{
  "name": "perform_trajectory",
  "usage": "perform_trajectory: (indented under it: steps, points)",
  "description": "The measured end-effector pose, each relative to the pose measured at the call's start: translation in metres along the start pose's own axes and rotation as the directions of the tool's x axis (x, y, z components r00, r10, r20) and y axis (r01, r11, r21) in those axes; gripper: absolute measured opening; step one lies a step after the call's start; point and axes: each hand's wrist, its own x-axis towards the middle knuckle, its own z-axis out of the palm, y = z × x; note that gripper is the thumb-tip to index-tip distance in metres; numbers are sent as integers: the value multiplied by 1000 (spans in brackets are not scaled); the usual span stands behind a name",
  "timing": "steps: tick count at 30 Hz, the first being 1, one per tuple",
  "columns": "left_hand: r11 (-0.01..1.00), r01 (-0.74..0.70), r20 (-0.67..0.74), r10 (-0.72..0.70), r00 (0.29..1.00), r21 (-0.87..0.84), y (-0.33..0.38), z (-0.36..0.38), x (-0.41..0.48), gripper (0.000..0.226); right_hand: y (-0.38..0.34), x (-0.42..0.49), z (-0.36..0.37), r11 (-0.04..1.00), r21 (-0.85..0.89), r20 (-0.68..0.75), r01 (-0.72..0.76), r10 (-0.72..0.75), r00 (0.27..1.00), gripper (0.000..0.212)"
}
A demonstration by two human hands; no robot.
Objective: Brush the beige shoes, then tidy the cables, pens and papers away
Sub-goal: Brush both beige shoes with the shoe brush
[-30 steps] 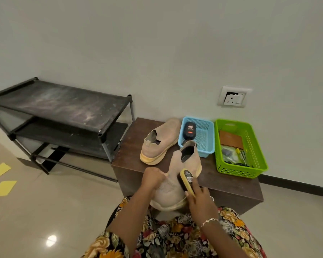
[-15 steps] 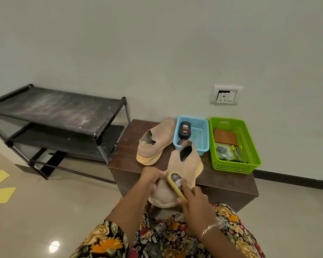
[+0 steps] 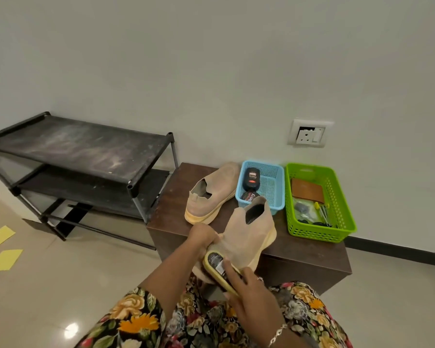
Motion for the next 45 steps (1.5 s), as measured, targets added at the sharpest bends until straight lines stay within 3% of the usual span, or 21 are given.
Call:
perform_trajectory:
  steps: [2,6,8,11,13,16,18,22,24,26,27,28,29,32,35,38,41,43,45]
  points:
    - [996,-43,10,42,999,74,-1,-9,4,28,25,15,2,999,1,-31,-49,49,998,63]
    - [954,-155,48,148,988,257,-10,-22,18,24,83,67,-1,951,-46,-93,-305,300,949,54]
    - [932,-237,51,232,971,275,-15,-30,24,28,92,83,3,925,58,-160,-376,380,911,58]
    - [853,-330,-8,364,931,404,-20,-41,35,32,94,87,18,845,440,-231,-304,434,871,66]
    - [807,-360,-40,426,904,468,-23,-45,41,33,92,87,23,782,584,-243,-219,426,872,60]
    - [702,-405,-66,539,840,586,-33,-44,52,28,91,95,24,738,660,-252,-140,393,884,56]
    - [666,-399,-102,580,808,630,-40,-43,58,7,95,100,24,693,708,-212,-134,389,896,48]
    - [644,-335,-182,600,779,688,-50,-37,65,17,103,106,31,653,743,-163,-148,391,906,46]
    - [530,-395,-164,728,666,750,-48,-29,65,30,105,108,33,638,757,-156,-143,389,908,45]
    - [201,-522,30,916,400,829,-44,-11,67,40,107,110,35,617,776,-166,-130,399,902,42]
    - [56,-572,145,942,301,819,-40,-1,67,36,107,111,37,607,786,-175,-118,402,899,39]
    - [-37,-597,222,945,239,802,-35,9,66,32,108,112,38,599,793,-183,-108,405,896,37]
    - [-84,-606,270,937,221,791,-30,17,67,29,108,112,38,593,799,-192,-97,405,894,35]
    - [-131,-557,338,896,288,820,-17,32,76,33,110,113,40,560,826,-202,-66,404,892,33]
    - [-135,-477,364,827,428,868,-9,39,82,37,112,112,42,529,848,-215,-35,403,890,42]
    - [-138,-432,364,785,501,891,-10,44,87,35,115,112,44,530,847,-201,-35,381,902,41]
    - [-135,-375,326,795,511,917,-8,43,88,13,117,112,44,523,852,-202,-22,367,908,35]
    - [-104,-384,305,804,510,917,-6,40,87,21,117,113,44,508,861,-194,-24,370,908,33]
    - [-95,-424,307,830,466,900,-2,36,83,24,117,112,44,505,863,-198,-16,368,908,39]
